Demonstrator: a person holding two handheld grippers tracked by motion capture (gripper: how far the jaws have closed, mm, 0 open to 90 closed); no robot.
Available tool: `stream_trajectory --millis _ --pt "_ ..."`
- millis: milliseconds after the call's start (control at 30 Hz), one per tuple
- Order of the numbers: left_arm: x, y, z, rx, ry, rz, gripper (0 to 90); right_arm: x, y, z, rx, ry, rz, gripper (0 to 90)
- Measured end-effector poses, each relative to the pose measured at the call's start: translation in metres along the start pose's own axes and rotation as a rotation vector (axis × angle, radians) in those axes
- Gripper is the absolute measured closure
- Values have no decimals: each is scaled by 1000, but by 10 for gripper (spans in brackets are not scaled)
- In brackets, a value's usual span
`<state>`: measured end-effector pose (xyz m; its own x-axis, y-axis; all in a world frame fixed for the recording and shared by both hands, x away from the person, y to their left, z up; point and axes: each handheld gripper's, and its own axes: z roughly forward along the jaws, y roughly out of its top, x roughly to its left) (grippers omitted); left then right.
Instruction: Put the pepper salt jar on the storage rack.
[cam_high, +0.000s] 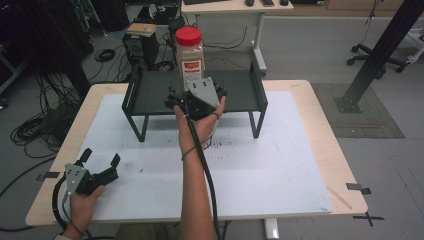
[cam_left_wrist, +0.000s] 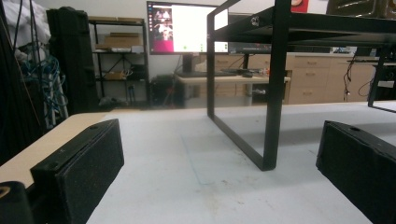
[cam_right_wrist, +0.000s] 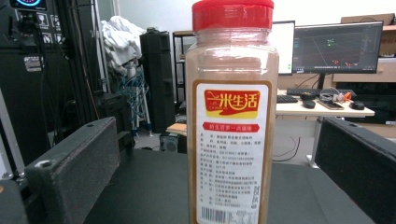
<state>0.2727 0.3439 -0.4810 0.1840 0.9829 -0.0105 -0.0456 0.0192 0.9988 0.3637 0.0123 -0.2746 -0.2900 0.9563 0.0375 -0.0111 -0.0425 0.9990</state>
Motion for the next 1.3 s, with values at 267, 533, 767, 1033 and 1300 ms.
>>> stream_trajectory --millis 267,533,767,1033,1300 --pt "0 0 0 0 1 0 12 -5 -14 -15 16 4 -2 0" --pt "0 0 0 1 2 1 12 -9 -25 -32 12 5 -9 0" --pt "0 0 0 3 4 0 12 -20 -42 -48 12 -18 -6 0" --pt "0 0 0 2 0 0 11 -33 -59 -65 23 -32 2 0" --pt "0 0 0 3 1 -1 10 -48 -76 -82 32 -44 4 0"
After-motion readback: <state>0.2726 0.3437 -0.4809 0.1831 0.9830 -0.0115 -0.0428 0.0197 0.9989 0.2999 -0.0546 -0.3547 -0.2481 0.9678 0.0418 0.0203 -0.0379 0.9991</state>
